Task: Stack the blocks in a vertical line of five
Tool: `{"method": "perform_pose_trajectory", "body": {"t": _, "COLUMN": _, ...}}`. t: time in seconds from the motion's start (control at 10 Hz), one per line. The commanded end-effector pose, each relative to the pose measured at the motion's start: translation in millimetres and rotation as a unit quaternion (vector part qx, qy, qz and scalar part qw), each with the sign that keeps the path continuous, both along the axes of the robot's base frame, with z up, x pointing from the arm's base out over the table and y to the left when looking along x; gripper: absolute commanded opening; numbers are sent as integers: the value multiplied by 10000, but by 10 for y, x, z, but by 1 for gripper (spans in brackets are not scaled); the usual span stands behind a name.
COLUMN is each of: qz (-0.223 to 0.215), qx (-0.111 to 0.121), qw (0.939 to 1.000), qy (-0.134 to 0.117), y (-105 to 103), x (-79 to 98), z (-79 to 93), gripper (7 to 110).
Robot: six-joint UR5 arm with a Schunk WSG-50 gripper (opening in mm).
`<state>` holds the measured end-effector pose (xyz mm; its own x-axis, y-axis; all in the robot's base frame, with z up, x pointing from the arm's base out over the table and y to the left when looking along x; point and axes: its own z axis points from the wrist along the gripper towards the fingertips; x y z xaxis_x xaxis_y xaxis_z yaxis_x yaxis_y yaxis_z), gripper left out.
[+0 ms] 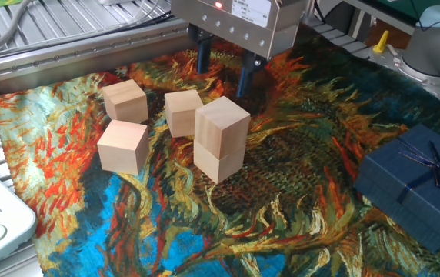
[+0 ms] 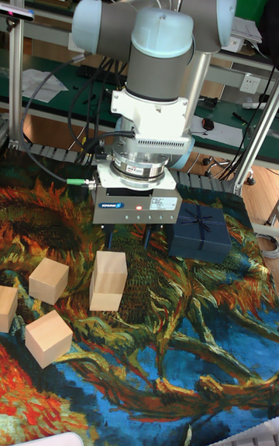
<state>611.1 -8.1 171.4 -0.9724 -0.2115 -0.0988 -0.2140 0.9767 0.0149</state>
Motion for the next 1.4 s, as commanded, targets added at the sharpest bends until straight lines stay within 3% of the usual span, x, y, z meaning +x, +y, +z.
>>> {"method": "perform_pose_trajectory", "body": {"t": 0.0, "qz": -105, "qx": 5, "qw": 9998, "qy": -178, "y": -12, "x": 90, "z": 22, "gripper": 66}}
{"method": "perform_pose_trajectory", "body": {"t": 0.7, "qz": 109, "qx": 240, "qw": 9994, "qy": -210, "y": 134, "x": 142, "z": 27, "gripper": 66}}
{"method": "perform_pose_trajectory", "body": {"t": 1.1, "qz": 223, "qx": 308, "qw": 9988, "qy": -310, "y": 404, "x": 675, "z": -79, "gripper": 66}}
{"method": "perform_pose_trajectory", "body": {"t": 1.2, "qz": 354, "qx": 230, "qw": 9986, "qy": -316, "y": 374, "x": 721, "z": -96, "gripper": 66}}
{"method": "perform_pose_trajectory", "body": {"t": 1.3, "qz": 656, "qx": 90, "qw": 9977, "qy": -148, "y": 253, "x": 619, "z": -79, "gripper": 66}}
